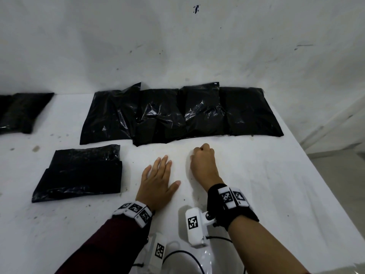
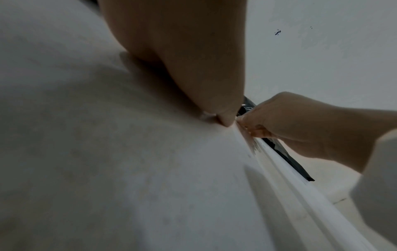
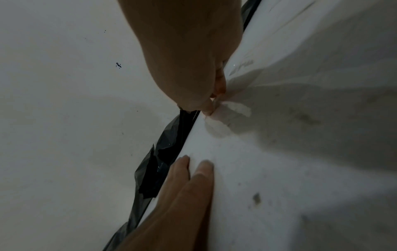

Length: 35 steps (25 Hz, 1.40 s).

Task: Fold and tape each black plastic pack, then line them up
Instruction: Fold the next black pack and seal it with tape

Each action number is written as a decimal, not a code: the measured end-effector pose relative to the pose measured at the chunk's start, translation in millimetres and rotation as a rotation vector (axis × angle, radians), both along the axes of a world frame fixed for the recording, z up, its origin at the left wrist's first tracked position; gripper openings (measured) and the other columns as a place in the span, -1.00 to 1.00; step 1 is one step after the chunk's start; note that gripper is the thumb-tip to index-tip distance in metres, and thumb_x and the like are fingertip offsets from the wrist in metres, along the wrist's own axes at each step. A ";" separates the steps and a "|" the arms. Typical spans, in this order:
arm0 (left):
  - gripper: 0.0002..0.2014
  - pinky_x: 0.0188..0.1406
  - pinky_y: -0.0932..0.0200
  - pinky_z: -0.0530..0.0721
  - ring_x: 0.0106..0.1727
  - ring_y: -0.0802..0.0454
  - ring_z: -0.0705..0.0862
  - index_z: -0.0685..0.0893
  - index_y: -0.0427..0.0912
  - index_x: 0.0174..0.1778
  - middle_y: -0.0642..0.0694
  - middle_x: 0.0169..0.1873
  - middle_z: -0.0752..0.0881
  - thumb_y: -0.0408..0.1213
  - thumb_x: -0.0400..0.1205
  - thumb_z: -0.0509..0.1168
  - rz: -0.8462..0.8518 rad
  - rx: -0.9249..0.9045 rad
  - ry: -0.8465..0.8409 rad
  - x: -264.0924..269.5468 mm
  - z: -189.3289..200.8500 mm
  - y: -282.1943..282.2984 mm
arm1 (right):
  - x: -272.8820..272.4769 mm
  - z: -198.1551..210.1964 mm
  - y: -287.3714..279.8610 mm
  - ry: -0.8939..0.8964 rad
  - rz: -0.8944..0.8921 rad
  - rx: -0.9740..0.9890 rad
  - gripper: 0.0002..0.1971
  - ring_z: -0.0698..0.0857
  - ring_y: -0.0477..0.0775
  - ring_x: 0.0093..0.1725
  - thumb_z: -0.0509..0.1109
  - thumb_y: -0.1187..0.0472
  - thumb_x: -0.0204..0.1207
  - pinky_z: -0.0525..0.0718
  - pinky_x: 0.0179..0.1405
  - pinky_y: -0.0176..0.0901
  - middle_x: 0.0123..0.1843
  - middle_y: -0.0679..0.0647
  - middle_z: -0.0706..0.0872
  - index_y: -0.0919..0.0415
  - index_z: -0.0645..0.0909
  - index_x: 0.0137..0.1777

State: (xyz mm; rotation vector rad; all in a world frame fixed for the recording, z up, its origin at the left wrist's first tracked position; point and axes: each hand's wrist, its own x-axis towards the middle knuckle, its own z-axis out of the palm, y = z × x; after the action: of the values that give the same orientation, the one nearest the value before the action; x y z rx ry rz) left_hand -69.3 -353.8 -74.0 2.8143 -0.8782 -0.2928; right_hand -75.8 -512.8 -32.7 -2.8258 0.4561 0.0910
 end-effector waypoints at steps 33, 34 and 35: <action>-0.13 0.55 -0.08 0.03 0.64 -0.09 0.07 0.18 -0.22 0.60 -0.13 0.63 0.11 0.26 0.48 -0.36 0.005 -0.075 -0.051 -0.4 -8.5 0.4 | -7.0 -2.5 22.7 -0.042 -0.450 0.408 -0.64 0.37 0.28 0.30 0.23 0.27 0.58 0.34 0.32 -0.04 0.39 0.31 0.30 0.45 0.36 0.30; -0.14 0.55 -0.09 0.04 0.64 -0.10 0.08 0.19 -0.23 0.60 -0.13 0.63 0.11 0.25 0.48 -0.35 0.005 -0.073 -0.054 -0.5 -8.7 0.2 | -7.1 -3.3 21.1 -0.048 -0.453 0.420 -0.63 0.37 0.27 0.31 0.24 0.25 0.58 0.34 0.31 -0.06 0.39 0.30 0.30 0.44 0.35 0.31; -0.14 0.55 -0.09 0.04 0.64 -0.10 0.07 0.19 -0.23 0.60 -0.13 0.63 0.11 0.25 0.48 -0.35 0.005 -0.071 -0.057 -0.7 -8.6 0.2 | -7.3 -4.3 19.0 -0.055 -0.451 0.431 -0.62 0.38 0.27 0.31 0.25 0.24 0.58 0.34 0.29 -0.07 0.40 0.29 0.29 0.44 0.35 0.32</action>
State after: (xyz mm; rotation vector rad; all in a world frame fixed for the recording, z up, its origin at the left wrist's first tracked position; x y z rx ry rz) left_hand -69.9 -353.6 -82.6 2.7711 -0.8751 -0.1776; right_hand -83.1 -493.8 -37.0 -2.2434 0.9229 0.0166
